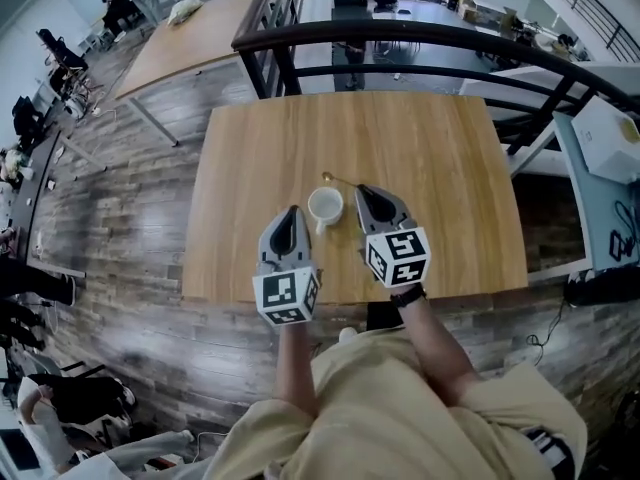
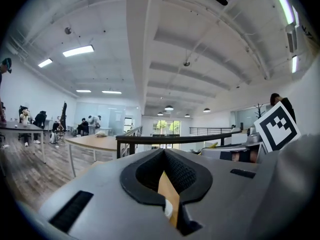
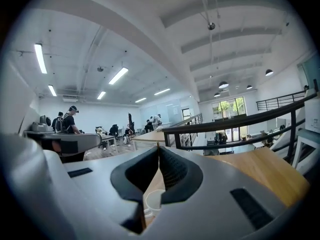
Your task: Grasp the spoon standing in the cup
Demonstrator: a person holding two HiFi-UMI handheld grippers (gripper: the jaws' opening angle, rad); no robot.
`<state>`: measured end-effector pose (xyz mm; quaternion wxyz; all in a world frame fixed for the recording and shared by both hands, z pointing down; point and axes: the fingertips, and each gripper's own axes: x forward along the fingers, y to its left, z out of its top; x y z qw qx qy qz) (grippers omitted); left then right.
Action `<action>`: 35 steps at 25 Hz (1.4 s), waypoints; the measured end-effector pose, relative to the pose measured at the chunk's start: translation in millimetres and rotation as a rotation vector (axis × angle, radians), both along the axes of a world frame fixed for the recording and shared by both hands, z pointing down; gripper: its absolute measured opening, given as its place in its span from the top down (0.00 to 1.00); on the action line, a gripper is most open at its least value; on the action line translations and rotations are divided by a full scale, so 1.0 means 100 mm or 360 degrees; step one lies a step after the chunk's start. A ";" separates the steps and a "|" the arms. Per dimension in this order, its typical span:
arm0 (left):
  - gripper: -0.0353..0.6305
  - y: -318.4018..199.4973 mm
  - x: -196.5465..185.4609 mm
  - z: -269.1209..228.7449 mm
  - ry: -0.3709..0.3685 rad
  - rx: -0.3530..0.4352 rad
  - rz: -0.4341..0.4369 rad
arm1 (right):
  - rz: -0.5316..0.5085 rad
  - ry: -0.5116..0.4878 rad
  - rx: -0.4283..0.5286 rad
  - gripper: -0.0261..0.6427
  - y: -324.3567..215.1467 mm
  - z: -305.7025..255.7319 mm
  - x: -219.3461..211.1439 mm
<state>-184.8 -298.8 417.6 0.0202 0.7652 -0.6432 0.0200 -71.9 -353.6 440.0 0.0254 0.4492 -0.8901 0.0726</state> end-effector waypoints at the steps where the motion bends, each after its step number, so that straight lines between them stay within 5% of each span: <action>1: 0.94 0.03 0.01 -0.05 -0.0009 0.0015 0.0007 | 0.0007 -0.0005 0.0026 0.94 0.04 -0.07 0.02; 19: 0.94 0.47 0.07 -0.74 -0.0041 0.0236 0.0045 | 0.0055 -0.0035 0.0312 0.94 0.60 -0.88 0.18; 35: 0.94 0.35 0.21 -0.57 -0.0096 0.0180 0.0203 | 0.0137 -0.0068 0.0283 0.94 0.60 -0.73 0.25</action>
